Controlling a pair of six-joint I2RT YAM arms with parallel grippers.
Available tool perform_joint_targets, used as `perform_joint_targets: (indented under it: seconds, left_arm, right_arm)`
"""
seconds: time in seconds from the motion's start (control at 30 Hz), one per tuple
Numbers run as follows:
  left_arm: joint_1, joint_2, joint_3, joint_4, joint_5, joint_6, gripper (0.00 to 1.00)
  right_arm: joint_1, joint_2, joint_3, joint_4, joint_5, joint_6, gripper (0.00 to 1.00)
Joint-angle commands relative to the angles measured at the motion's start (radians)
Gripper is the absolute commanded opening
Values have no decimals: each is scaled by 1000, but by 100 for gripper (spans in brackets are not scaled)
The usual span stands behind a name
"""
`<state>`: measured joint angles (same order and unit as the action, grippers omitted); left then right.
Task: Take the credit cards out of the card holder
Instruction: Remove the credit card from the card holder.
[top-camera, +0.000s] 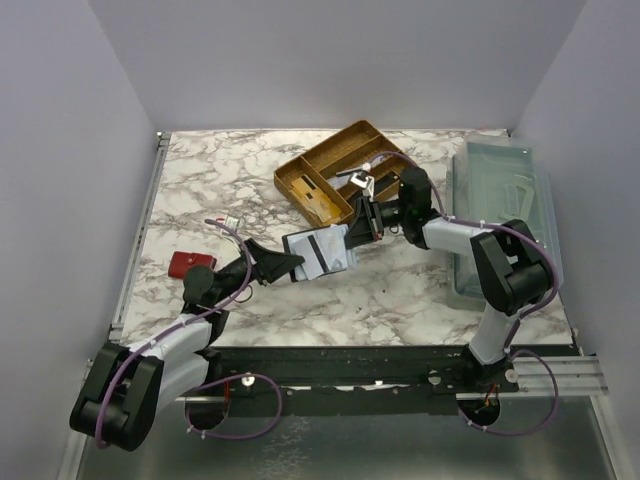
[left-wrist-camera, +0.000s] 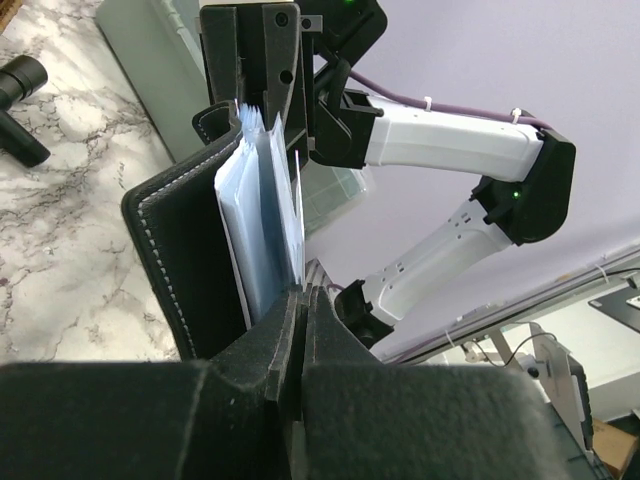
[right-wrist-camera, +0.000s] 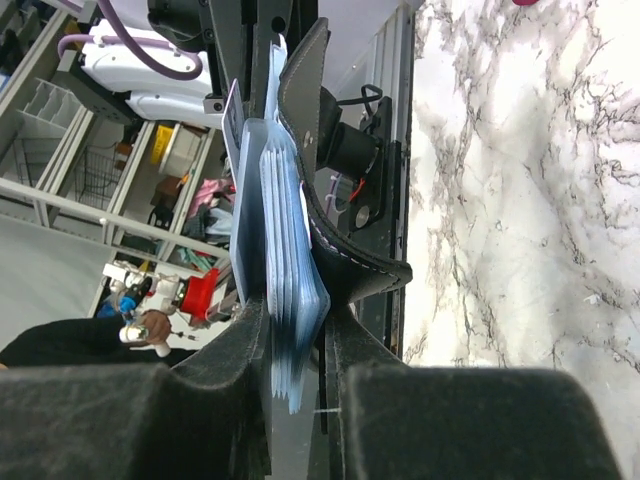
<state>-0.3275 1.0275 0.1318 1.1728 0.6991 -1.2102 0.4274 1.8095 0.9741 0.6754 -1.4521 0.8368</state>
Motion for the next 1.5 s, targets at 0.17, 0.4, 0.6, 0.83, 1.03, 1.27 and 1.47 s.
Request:
perform_joint_targets:
  seconds: [0.17,0.4,0.6,0.83,1.03,1.27,1.47]
  left_arm:
    - [47,-115,-7,-160,-1,23,0]
    - [71,-331,49,-562,-83,107,0]
    - [76,-428,86,-769,-115,180,0]
    - [76,-426,111,-805,-100,204,0]
    - [77,-388,116,-806,-94,204,0]
    - [77,-269,194,-807,-65,232,0]
    - [75,-108,290,-811,40,309,0]
  right_arm:
    - [-28,-37,41,-313,127,-259,0]
    - [-29,-36,101,-604,352,-537,0]
    - [11,64,123,-672,392,-595,0]
    - [101,168,162,-773,514,-666,4]
    - [102,131,229,-885,646,-791,41]
    - [61,34,288,-1005,605,-945,65]
    - [-67,-65,272,-994,473,-979,67]
